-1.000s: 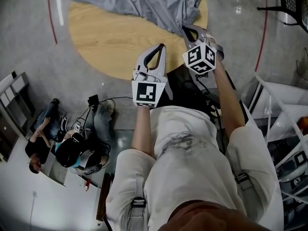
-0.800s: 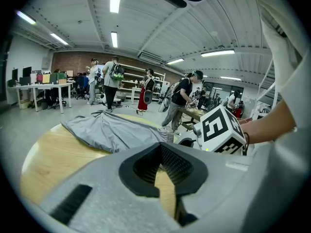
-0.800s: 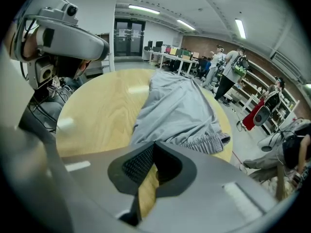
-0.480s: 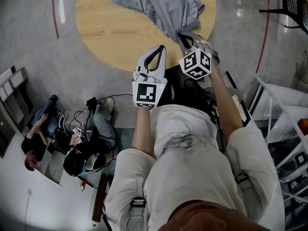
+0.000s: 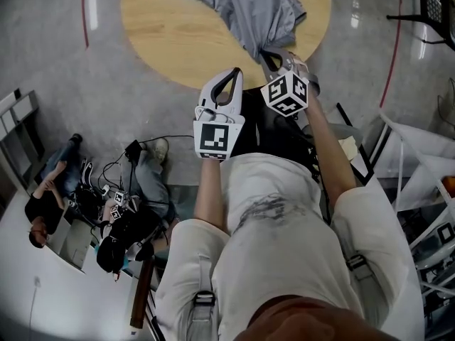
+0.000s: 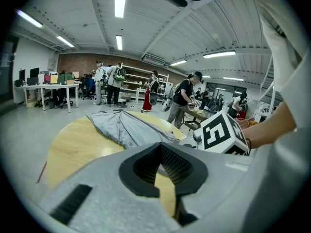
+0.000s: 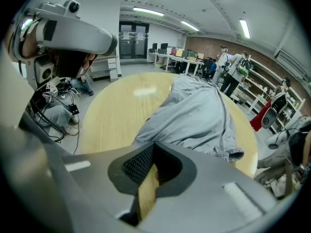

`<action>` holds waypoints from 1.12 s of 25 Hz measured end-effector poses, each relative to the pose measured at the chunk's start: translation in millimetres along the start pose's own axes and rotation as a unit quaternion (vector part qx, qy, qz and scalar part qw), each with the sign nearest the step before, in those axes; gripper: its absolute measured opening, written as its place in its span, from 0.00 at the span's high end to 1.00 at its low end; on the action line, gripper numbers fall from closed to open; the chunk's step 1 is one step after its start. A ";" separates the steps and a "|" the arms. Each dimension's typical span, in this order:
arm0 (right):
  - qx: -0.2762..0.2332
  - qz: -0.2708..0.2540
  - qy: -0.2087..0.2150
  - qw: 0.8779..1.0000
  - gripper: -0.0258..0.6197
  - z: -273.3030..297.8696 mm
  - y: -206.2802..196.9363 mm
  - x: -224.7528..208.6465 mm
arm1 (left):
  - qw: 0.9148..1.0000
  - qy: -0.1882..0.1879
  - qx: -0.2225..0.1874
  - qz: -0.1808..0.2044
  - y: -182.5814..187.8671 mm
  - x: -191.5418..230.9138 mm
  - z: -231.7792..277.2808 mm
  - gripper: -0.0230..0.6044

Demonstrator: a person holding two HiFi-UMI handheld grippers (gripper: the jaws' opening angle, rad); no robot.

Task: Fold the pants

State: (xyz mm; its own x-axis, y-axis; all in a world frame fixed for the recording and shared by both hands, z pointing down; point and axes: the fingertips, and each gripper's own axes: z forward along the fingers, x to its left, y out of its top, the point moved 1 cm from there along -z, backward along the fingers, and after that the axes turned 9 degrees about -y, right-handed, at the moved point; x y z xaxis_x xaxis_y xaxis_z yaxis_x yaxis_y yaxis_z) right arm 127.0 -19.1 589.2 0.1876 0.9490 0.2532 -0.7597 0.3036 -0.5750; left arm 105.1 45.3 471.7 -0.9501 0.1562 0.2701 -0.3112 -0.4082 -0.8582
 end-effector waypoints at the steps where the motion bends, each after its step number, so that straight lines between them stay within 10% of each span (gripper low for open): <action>1: -0.001 -0.002 0.001 1.000 0.95 -1.0 1.7 8.6 | 1.000 0.002 -0.001 -0.001 -4.7 -0.3 -7.2 0.95; 28: -0.026 -0.056 0.056 0.996 0.95 -4.1 55.6 137.9 | 0.996 0.073 -0.023 -0.039 -63.6 26.2 -123.1 0.95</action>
State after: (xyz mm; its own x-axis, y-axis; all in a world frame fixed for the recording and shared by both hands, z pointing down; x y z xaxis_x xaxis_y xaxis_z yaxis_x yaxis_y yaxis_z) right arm 113.1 129.0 589.0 0.3408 0.9113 0.2309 -0.6967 0.4097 -0.5889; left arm 102.8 186.1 479.6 -0.9084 0.3161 0.2738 -0.3796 -0.3488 -0.8569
